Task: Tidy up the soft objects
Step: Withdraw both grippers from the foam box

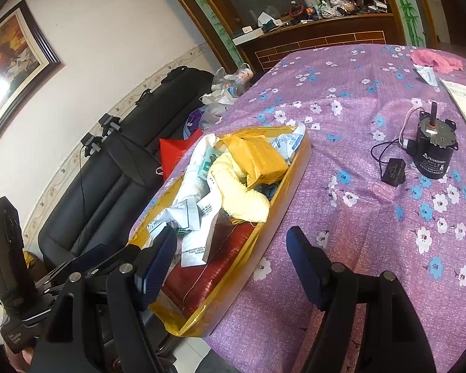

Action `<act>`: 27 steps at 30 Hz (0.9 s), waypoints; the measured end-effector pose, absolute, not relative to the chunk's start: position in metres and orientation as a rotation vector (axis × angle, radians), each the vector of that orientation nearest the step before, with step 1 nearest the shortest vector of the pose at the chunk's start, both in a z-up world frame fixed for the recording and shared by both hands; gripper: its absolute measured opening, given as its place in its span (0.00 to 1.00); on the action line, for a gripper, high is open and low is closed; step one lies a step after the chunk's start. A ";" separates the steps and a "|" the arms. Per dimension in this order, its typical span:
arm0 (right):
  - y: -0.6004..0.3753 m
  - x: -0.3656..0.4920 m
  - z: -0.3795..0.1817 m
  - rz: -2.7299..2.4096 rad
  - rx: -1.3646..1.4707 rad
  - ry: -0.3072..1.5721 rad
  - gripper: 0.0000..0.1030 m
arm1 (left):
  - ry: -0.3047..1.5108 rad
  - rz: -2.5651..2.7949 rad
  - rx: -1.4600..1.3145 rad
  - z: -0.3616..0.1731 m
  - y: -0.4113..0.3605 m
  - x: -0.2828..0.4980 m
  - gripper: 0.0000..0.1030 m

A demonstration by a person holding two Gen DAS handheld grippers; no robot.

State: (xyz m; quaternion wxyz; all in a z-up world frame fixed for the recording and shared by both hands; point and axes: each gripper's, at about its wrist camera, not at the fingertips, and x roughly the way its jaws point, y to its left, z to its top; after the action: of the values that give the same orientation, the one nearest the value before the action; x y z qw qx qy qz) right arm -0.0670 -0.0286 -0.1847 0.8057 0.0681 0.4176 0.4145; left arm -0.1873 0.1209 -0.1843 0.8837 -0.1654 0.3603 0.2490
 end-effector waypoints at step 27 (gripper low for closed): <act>-0.004 -0.074 -0.178 0.886 0.084 0.880 0.71 | 0.835 0.584 -0.235 -0.197 0.137 -0.173 0.93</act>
State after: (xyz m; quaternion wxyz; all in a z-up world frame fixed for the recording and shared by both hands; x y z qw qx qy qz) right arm -0.0737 -0.0041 -0.1775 0.8106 0.0392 0.4116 0.4147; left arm -0.1729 0.1365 -0.1974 0.8663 -0.1122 0.3989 0.2790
